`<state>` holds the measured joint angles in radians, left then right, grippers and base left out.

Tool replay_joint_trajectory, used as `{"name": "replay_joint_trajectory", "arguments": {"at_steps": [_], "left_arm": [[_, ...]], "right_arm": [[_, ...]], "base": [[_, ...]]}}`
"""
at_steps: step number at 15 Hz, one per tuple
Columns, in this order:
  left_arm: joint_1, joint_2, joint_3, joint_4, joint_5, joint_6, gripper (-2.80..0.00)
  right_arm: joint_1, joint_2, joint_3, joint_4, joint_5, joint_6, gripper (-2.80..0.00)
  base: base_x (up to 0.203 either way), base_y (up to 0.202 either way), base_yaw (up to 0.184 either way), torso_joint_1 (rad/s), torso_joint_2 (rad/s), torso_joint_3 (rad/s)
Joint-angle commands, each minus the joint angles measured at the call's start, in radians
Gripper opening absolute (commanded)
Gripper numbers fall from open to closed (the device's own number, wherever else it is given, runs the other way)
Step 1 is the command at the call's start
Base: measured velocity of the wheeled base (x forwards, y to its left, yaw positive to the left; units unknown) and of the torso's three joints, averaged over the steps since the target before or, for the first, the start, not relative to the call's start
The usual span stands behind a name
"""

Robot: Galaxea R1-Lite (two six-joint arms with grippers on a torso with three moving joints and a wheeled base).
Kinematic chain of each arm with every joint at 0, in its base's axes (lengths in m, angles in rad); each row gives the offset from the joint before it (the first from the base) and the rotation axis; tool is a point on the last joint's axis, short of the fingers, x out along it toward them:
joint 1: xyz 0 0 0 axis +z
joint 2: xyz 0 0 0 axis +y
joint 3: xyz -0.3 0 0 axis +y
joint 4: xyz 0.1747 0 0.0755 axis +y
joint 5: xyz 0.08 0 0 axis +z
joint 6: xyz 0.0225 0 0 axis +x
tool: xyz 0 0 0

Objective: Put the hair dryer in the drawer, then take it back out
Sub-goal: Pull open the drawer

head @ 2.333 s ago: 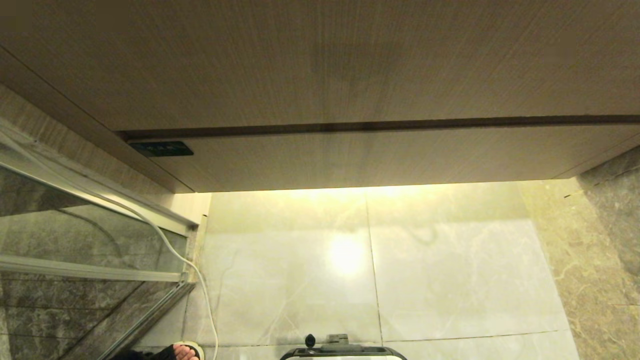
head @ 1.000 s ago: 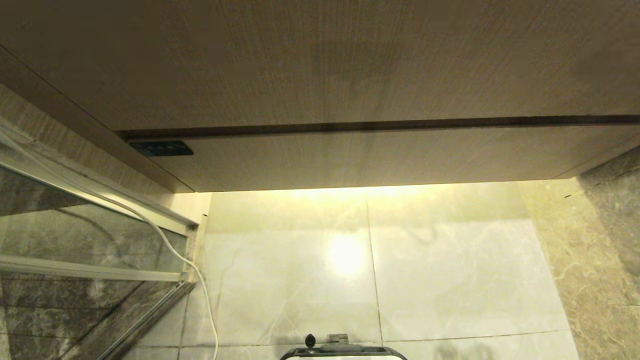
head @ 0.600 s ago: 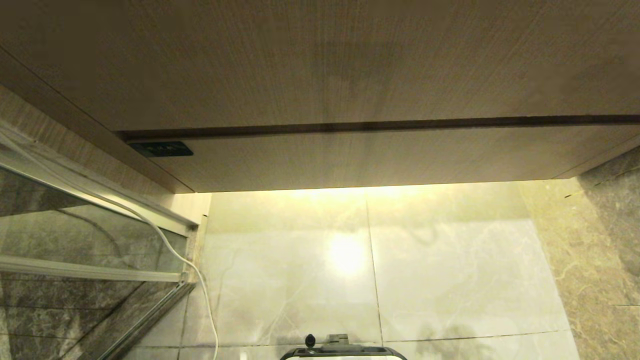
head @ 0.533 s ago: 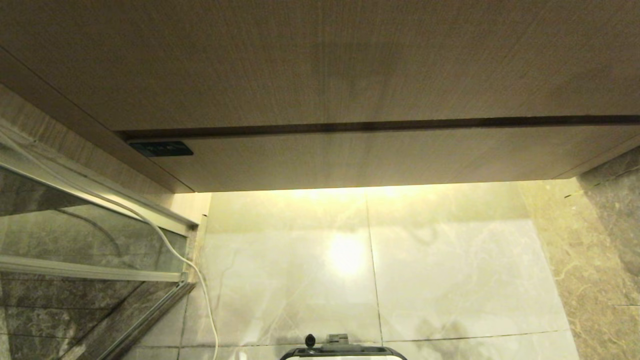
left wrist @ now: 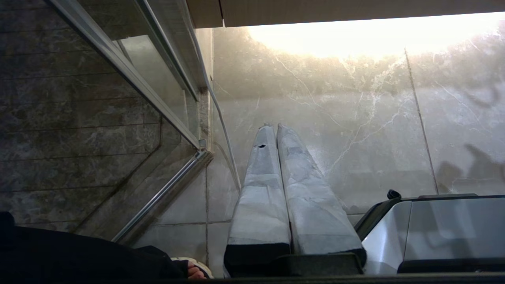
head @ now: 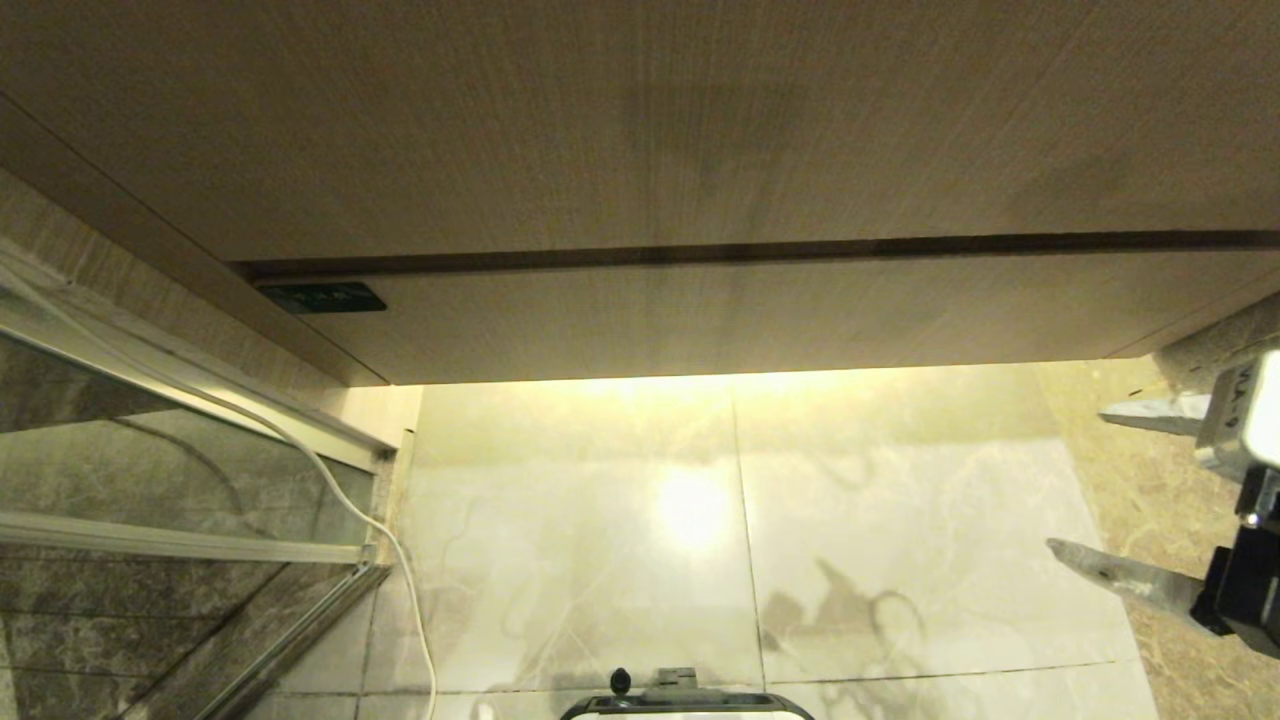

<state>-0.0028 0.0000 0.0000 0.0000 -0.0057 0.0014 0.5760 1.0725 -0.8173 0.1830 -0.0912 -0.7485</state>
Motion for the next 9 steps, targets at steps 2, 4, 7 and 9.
{"name": "replay_joint_trajectory", "arguments": {"at_steps": [2, 4, 7, 9], "left_arm": [[0.001, 0.000, 0.000, 0.000, 0.000, 0.000, -2.80], [0.001, 0.000, 0.002, 0.000, 0.000, 0.000, -2.80], [0.001, 0.000, 0.002, 0.000, 0.000, 0.000, -2.80], [0.000, 0.000, 0.001, 0.000, 0.000, 0.000, -2.80]], "right_arm": [[-0.134, 0.171, -0.024, -0.072, 0.577, -0.255, 0.00], [-0.213, 0.247, -0.033, -0.131, 0.625, -0.307, 0.00], [-0.247, 0.341, -0.087, -0.165, 0.627, -0.324, 0.00], [-0.262, 0.409, -0.155, -0.174, 0.548, -0.323, 0.00]], "base": [[0.000, 0.000, 0.000, 0.000, 0.00, 0.000], [0.000, 0.000, 0.000, 0.000, 0.00, 0.000], [0.000, 0.000, 0.000, 0.000, 0.00, 0.000], [0.000, 0.000, 0.000, 0.000, 0.00, 0.000]]}}
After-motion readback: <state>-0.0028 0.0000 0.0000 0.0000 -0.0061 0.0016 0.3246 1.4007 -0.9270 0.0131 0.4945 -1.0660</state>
